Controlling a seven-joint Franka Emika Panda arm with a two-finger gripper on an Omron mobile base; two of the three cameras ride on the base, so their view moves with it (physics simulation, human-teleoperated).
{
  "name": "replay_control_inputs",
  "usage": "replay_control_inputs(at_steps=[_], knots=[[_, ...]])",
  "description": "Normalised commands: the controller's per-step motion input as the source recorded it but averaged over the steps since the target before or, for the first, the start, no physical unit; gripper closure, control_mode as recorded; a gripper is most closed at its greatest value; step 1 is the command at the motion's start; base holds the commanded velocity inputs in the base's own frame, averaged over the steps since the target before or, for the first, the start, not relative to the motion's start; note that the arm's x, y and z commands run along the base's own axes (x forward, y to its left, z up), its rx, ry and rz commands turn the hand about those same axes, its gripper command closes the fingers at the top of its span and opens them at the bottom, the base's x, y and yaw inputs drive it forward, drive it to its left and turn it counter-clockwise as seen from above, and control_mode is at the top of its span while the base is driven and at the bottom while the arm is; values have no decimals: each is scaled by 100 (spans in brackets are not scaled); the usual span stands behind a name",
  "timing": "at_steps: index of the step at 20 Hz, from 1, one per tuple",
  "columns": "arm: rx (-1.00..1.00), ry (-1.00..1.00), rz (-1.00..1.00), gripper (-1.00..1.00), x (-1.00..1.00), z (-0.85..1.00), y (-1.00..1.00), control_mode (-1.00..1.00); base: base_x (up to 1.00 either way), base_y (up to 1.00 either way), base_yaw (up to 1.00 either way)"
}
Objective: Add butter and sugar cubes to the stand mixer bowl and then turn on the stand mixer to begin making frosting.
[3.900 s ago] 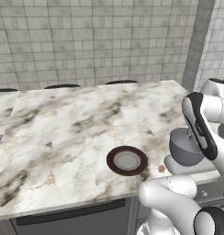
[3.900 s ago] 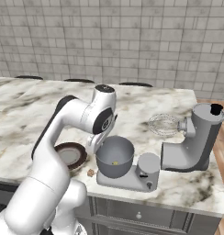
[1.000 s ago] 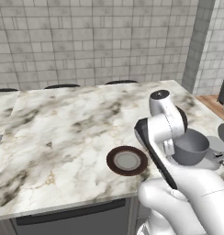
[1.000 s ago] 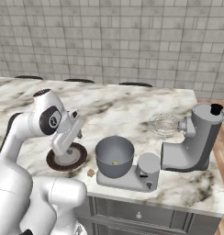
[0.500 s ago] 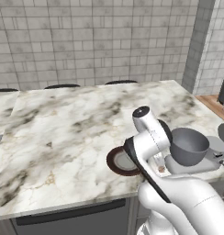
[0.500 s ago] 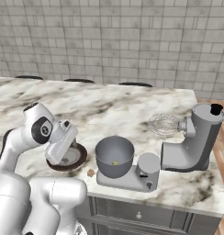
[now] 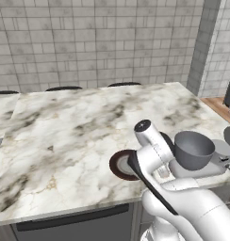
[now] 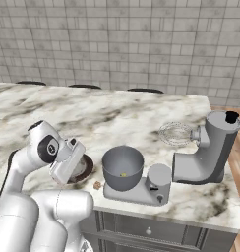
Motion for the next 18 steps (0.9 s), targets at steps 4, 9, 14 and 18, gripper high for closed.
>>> replay_control_inputs(at_steps=[4,9,14,18], knots=[[0,3,0,-100,6,-20,-21,-100,0,0,0],[-1,6,0,-100,11,-26,-17,-100,0,0,0],[-2,10,0,-100,19,-32,-7,-100,0,0,0],[-4,10,0,-100,18,-38,-6,-100,0,0,0]])
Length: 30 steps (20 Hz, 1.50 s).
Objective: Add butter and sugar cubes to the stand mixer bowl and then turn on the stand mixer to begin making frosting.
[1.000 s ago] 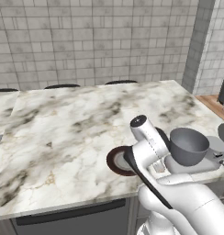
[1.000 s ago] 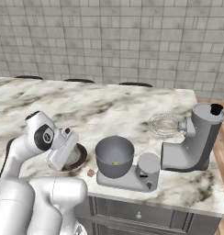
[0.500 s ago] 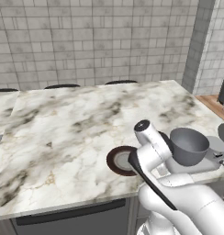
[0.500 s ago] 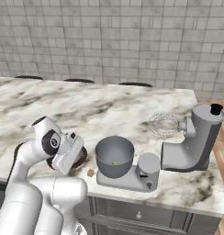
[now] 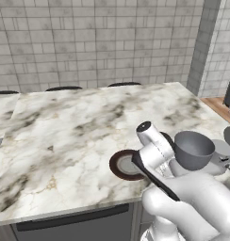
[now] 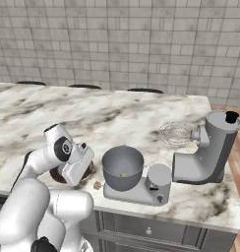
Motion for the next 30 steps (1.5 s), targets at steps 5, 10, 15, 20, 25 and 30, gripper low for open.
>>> replay_control_inputs(at_steps=[5,10,15,20,25,30], knots=[[-5,9,0,-100,16,-46,-2,-100,0,0,0],[-4,3,0,-100,6,-48,-4,-100,0,0,0],[-1,0,0,-100,0,-28,-16,-100,0,0,0],[0,0,0,-100,-4,-15,-21,-100,0,0,0],[-1,0,0,-100,-2,-20,-16,-100,0,0,0],[-2,0,0,-100,0,-30,-8,-100,0,0,0]])
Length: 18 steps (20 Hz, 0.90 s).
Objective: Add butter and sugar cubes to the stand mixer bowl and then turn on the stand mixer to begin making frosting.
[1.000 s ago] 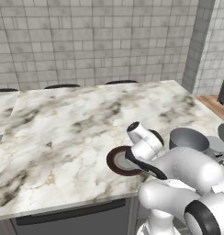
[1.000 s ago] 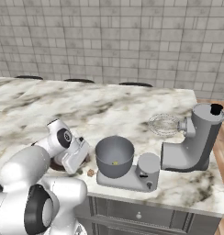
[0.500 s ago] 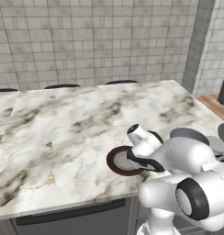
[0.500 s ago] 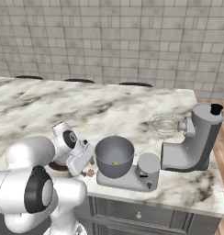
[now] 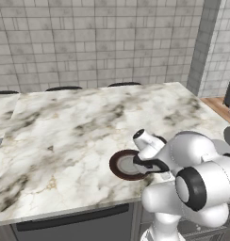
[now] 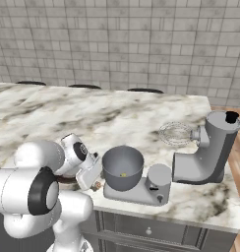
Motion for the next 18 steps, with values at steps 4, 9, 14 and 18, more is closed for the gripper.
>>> replay_control_inputs(at_steps=[4,9,14,18], knots=[[-1,0,0,-100,0,-31,0,-100,0,0,0],[-1,0,0,100,-1,-32,0,-100,0,0,0],[-2,0,0,100,0,-30,2,-100,0,0,0],[0,-1,0,100,0,-24,0,-100,0,0,0]])
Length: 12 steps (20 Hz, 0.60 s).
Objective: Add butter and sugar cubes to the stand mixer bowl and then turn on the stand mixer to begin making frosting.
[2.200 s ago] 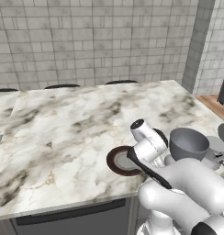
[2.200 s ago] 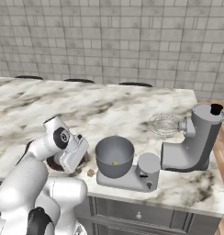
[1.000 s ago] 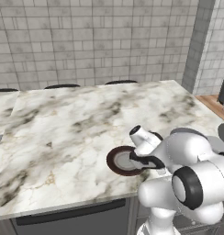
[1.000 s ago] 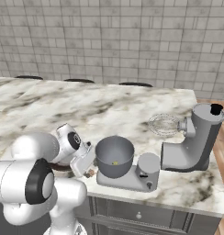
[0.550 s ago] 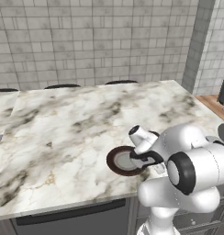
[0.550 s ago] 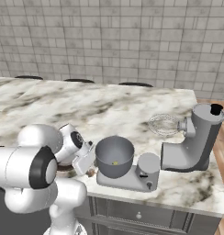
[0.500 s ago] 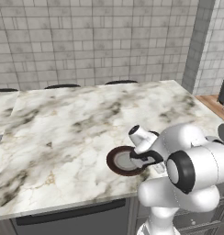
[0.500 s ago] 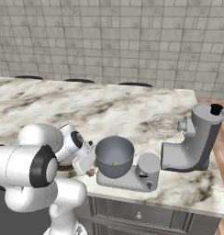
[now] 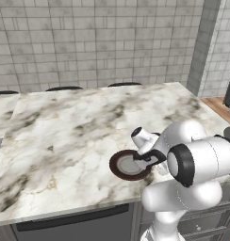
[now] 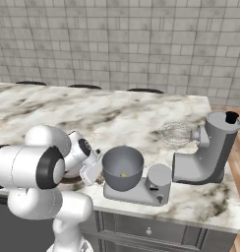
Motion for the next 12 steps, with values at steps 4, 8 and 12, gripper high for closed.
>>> replay_control_inputs(at_steps=[4,8,12], knots=[[0,-2,0,100,0,-14,2,-100,0,0,0],[0,-1,0,100,0,4,10,-100,0,0,0],[-1,-8,0,100,-13,44,2,-100,0,0,0]])
